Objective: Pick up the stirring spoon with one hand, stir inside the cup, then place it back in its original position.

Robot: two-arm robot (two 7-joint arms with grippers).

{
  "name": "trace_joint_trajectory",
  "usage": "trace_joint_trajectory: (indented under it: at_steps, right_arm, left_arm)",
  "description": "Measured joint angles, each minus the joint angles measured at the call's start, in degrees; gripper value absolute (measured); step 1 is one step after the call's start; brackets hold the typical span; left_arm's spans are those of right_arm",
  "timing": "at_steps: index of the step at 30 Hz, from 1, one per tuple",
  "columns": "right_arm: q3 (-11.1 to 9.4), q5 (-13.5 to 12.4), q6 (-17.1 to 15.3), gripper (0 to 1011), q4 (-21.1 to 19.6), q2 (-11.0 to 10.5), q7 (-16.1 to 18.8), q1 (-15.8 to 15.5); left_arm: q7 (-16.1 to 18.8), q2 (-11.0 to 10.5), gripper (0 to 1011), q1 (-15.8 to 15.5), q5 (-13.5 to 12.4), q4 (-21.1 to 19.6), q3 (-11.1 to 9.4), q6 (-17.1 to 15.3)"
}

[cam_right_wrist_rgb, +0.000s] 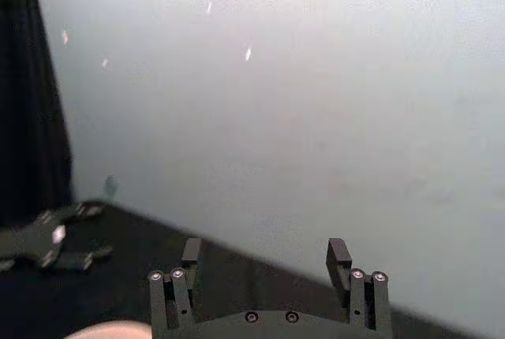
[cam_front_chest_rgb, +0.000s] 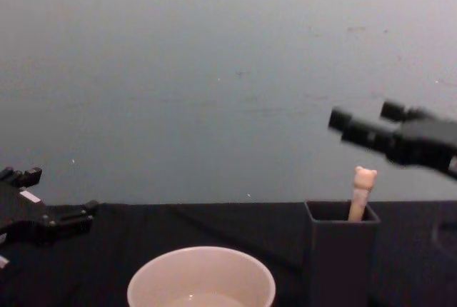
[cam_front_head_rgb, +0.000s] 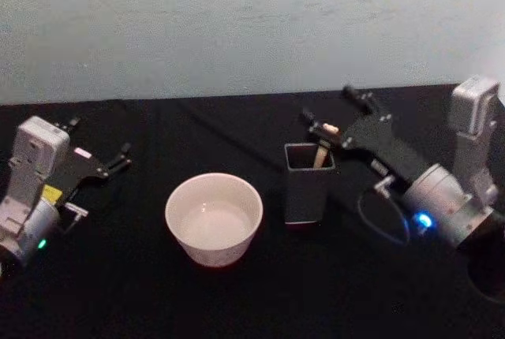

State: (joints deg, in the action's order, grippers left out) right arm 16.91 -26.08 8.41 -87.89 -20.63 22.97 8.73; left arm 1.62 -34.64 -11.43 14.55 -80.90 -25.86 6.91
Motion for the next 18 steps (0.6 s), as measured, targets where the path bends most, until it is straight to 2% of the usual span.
trace_joint_trajectory:
  at_steps: [2, 5, 8, 10, 11, 12, 15, 18]
  right_arm:
    - [-0.7, 0.5, 0.7, 1002, -0.5, 0.1, -0.6, 0.2]
    - [-2.8, 3.0, 1.6, 1002, -1.0, 0.8, -4.3, 0.5]
    - [-3.9, 5.4, 1.5, 1002, -0.7, 1.3, -7.6, 0.6]
    - [-4.5, 8.8, 0.6, 1002, 0.9, 1.9, -11.5, 0.8]
    - [-4.5, 8.8, 0.6, 1002, 0.9, 1.9, -11.5, 0.8]
    - [-4.6, 10.6, -0.1, 1002, 1.9, 2.1, -13.2, 0.8]
    - [-4.5, 13.2, -1.8, 1002, 4.5, 2.6, -15.3, 1.0]
    - [-3.9, 14.7, -3.7, 1002, 7.4, 3.2, -16.0, 1.0]
  left_arm:
    - [0.0, 0.0, 1001, 0.0, 0.0, 0.0, 0.0, 0.0]
    - [0.0, 0.0, 1002, 0.0, 0.0, 0.0, 0.0, 0.0]
    - [0.0, 0.0, 1001, 0.0, 0.0, 0.0, 0.0, 0.0]
    - [0.0, 0.0, 1001, 0.0, 0.0, 0.0, 0.0, 0.0]
    - [0.0, 0.0, 1001, 0.0, 0.0, 0.0, 0.0, 0.0]
    - [0.0, 0.0, 1001, 0.0, 0.0, 0.0, 0.0, 0.0]
    - [0.0, 0.0, 1001, 0.0, 0.0, 0.0, 0.0, 0.0]
    - [0.0, 0.0, 1001, 0.0, 0.0, 0.0, 0.0, 0.0]
